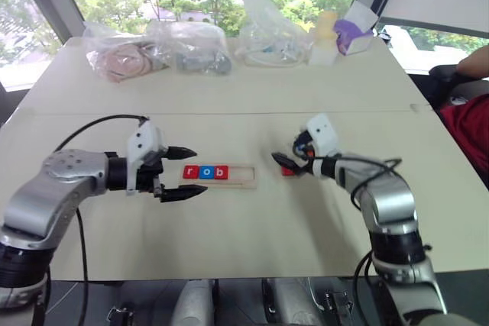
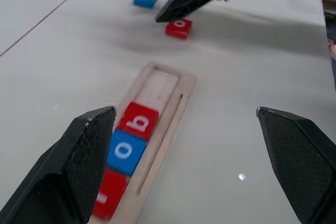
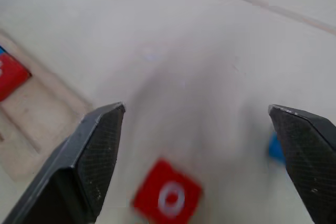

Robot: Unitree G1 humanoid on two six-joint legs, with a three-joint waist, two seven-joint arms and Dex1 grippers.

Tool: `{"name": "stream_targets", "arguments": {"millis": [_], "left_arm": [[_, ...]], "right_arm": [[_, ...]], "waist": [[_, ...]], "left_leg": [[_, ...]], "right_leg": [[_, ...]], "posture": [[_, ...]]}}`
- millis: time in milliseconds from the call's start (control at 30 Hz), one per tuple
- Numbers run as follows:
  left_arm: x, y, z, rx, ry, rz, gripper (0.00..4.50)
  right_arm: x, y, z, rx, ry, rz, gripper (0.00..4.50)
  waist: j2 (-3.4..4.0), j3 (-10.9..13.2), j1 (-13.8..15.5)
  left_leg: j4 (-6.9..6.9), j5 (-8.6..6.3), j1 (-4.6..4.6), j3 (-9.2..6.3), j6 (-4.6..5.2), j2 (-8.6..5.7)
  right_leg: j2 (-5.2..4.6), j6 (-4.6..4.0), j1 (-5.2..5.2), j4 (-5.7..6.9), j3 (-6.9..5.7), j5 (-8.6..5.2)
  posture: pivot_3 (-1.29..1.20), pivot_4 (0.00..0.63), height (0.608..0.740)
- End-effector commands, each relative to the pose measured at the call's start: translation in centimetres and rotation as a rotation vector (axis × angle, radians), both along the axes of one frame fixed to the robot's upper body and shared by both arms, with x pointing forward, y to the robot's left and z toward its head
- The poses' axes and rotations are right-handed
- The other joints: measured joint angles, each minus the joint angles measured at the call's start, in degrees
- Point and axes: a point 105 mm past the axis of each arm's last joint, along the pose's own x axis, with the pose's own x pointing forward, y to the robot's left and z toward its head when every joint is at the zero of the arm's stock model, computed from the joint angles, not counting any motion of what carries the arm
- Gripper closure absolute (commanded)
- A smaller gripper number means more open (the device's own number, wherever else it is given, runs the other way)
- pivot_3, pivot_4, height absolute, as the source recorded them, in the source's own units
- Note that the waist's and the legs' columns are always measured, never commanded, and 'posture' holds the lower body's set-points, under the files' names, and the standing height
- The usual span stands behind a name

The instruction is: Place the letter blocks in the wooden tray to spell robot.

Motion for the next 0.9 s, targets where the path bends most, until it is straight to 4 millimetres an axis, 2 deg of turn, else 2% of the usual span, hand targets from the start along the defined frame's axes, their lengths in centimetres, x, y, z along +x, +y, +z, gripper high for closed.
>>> {"name": "stream_targets", "arguments": {"millis": [33, 233, 433, 567, 667, 700, 733, 767, 800, 833, 900], "left_arm": [[0.5, -0.2, 0.4, 0.021, -0.049, -0.017, 0.00], [1.1, -0.5, 0.1, 0.032, -0.058, -0.026, 0.00], [1.4, -1.2, 0.2, 0.027, -0.098, -0.029, 0.00], [0.8, -1.7, 0.4, 0.015, -0.090, -0.059, 0.00], [0.6, -1.8, 0.3, 0.016, -0.087, -0.063, 0.00], [0.7, -1.8, 0.2, 0.018, -0.087, -0.061, 0.00], [0.7, -1.7, 0.0, 0.021, -0.088, -0.059, 0.00], [0.7, -1.8, -0.2, 0.022, -0.089, -0.057, 0.00], [0.7, -1.8, -0.2, 0.022, -0.089, -0.057, 0.00], [0.7, -1.9, -0.2, 0.021, -0.091, -0.059, 0.00], [0.6, -2.0, -0.2, 0.018, -0.094, -0.066, 0.00]], "right_arm": [[-1.4, -0.6, 0.4, 0.006, -0.002, -0.118, 0.03], [-2.7, -0.1, -1.6, 0.052, 0.137, -0.223, 0.03], [-1.6, 0.5, -2.0, 0.105, 0.171, -0.305, 0.03], [-1.5, 1.2, -2.3, 0.077, 0.178, -0.279, 0.03], [-1.8, 1.5, -3.1, 0.048, 0.191, -0.267, 0.79], [-1.8, 1.7, -3.1, 0.041, 0.189, -0.262, 1.27], [-1.7, 2.0, -3.0, 0.031, 0.179, -0.253, 1.27], [-1.6, 2.1, -2.9, 0.021, 0.168, -0.251, 1.81], [-1.4, 2.0, -2.8, 0.011, 0.156, -0.252, 1.94], [-1.3, 1.8, -2.6, 0.003, 0.143, -0.261, 2.34], [-1.0, 1.0, -2.1, -0.009, 0.110, -0.284, 2.34]], "waist": [[0.00, 0.00, -0.16], [-0.01, -0.01, -0.08], [-0.05, -0.03, -0.16], [-0.06, -0.04, -0.16], [-0.08, -0.06, -0.19], [-0.08, -0.06, -0.20], [-0.08, -0.06, -0.25], [-0.08, -0.06, -0.29], [-0.08, -0.06, -0.30], [-0.09, -0.06, -0.30], [-0.09, -0.06, -0.26]], "left_leg": [[0.00, 0.00, 0.02, 0.02, 0.00, 0.00], [0.02, 0.02, 0.05, 0.02, -0.02, 0.00], [0.01, 0.02, 0.05, 0.02, -0.02, 0.00], [0.02, 0.02, 0.09, 0.02, -0.03, 0.01], [0.02, 0.02, 0.08, 0.03, -0.03, 0.01], [0.02, 0.02, 0.08, 0.03, -0.03, 0.01], [0.02, 0.02, 0.09, 0.02, -0.03, 0.01], [0.01, 0.02, 0.09, 0.02, -0.03, 0.03], [0.00, 0.02, 0.10, 0.02, -0.03, 0.03], [0.00, 0.02, 0.10, 0.02, -0.03, 0.03], [0.01, 0.02, 0.10, 0.02, -0.03, 0.03]], "right_leg": [[0.00, 0.00, 0.00, 0.01, 0.02, 0.00], [0.05, -0.01, 0.01, 0.01, 0.03, -0.01], [0.03, 0.00, 0.03, -0.02, 0.02, 0.00], [0.03, 0.00, 0.06, -0.02, 0.02, 0.00], [0.02, 0.00, 0.07, -0.04, 0.02, 0.00], [0.03, 0.00, 0.07, -0.04, 0.02, 0.00], [0.03, 0.00, 0.07, -0.04, 0.02, -0.01], [0.06, -0.01, 0.06, -0.03, 0.02, -0.01], [0.06, -0.01, 0.07, -0.04, 0.03, -0.01], [0.06, -0.01, 0.06, -0.04, 0.03, -0.01], [0.06, -0.01, 0.07, -0.04, 0.03, -0.01]], "posture": [[0.00, 0.150, 0.735], [0.00, 0.150, 0.735], [0.00, 0.150, 0.735], [0.00, 0.150, 0.735], [0.00, 0.150, 0.735], [0.00, 0.150, 0.735], [0.00, 0.150, 0.735], [0.00, 0.150, 0.735], [0.00, 0.150, 0.735], [0.00, 0.150, 0.735], [0.00, 0.150, 0.735]]}}
